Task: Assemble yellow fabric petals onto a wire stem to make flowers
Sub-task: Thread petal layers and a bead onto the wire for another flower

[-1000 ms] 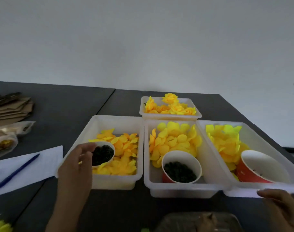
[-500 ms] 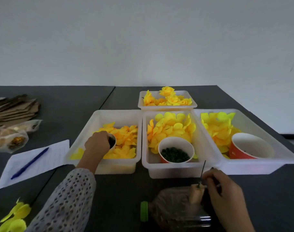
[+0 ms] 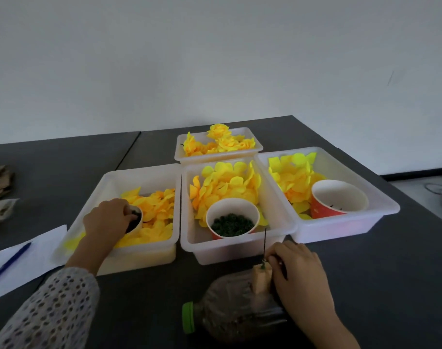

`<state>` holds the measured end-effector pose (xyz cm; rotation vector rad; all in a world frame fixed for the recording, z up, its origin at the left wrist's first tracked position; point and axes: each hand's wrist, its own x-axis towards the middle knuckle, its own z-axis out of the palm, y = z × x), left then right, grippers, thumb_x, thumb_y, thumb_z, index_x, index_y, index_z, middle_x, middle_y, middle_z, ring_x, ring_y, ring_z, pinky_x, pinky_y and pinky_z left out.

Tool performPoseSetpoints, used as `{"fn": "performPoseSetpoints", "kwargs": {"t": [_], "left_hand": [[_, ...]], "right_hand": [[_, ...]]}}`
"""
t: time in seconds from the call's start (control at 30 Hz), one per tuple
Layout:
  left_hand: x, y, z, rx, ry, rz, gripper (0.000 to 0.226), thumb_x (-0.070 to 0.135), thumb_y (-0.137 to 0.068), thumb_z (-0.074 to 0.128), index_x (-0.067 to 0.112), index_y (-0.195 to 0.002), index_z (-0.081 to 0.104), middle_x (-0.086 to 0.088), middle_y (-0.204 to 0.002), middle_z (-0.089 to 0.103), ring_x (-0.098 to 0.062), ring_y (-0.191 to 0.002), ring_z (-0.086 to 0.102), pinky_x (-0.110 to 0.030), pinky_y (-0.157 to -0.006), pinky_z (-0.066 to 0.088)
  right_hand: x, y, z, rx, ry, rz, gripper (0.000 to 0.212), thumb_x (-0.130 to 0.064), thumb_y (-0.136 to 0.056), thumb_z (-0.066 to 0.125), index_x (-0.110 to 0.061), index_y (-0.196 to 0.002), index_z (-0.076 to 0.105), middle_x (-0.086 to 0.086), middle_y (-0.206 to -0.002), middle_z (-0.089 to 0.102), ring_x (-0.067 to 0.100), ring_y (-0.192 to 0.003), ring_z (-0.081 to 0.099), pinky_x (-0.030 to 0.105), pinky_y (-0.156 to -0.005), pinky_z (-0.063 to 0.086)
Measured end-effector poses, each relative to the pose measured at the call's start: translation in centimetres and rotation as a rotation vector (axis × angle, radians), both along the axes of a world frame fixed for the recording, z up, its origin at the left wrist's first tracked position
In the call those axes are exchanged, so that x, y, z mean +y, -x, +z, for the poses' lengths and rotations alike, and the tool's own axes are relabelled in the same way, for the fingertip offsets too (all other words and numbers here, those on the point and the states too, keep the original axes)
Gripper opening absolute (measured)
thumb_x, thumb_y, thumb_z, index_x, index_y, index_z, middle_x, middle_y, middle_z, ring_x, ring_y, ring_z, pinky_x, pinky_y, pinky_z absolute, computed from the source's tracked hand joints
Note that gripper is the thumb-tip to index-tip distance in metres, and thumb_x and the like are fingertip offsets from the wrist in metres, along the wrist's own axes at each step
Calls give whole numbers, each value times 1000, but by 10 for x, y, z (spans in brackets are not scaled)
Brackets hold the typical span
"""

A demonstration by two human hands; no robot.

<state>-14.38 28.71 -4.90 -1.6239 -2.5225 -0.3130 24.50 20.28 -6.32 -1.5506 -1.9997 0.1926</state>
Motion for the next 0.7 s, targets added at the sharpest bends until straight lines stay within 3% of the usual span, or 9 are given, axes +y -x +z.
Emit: {"fn": "performPoseSetpoints", "kwargs": {"t": [0.1,0.2,0.27,0.33,0.43,0.6,0.7], "left_hand": [[-2,1,4,-4,-66,-19,21,38,-89,62,25,-74,58,0,-74,56,-21,-70,54,-33,-59,39],[-7,-8,14,-39,-275,-70,20,33,-96,55,19,-82,53,-6,-77,60,-23,-66,54,-35,-60,40],[-15,-27,29,-247,-467,-138,16,29,-98,53,16,-88,52,-6,-79,65,-20,-63,61,-30,-60,47],[-26,-60,46,-442,-646,-215,12,26,-98,54,15,-93,53,2,-79,67,-8,-58,64,-11,-54,47],[-51,-122,64,-640,-783,-362,6,23,-93,60,19,-91,57,8,-77,67,-3,-63,63,-10,-55,46],[-82,-203,75,-1039,-732,-696,8,15,-83,67,19,-76,65,2,-74,72,-5,-64,63,-15,-57,47],[-86,-231,71,-1110,-604,-805,4,21,-80,71,18,-78,70,3,-77,71,-7,-69,64,-20,-56,50]], "right_hand": [[0,0,-1,-8,-1,-2,17,-17,-86,62,-28,-74,55,-13,-76,53,14,-75,49,37,-67,42],[1,-1,-2,3,8,3,17,-20,-88,58,-30,-76,55,-13,-77,53,13,-77,49,36,-69,43],[2,-2,-3,1,20,9,16,-22,-89,56,-32,-77,55,-14,-78,53,11,-77,49,35,-70,42],[3,-1,-3,5,21,9,16,-23,-89,54,-34,-76,52,-16,-77,52,9,-76,48,31,-68,39],[4,-1,-4,2,26,6,14,-23,-89,55,-32,-78,55,-16,-79,54,9,-77,49,31,-69,41],[3,-2,-6,-3,19,-7,12,-20,-88,59,-27,-78,58,-12,-78,55,13,-75,50,36,-68,43],[3,-2,-6,5,15,2,12,-21,-87,59,-28,-77,57,-13,-77,55,12,-74,50,34,-68,43]]}}
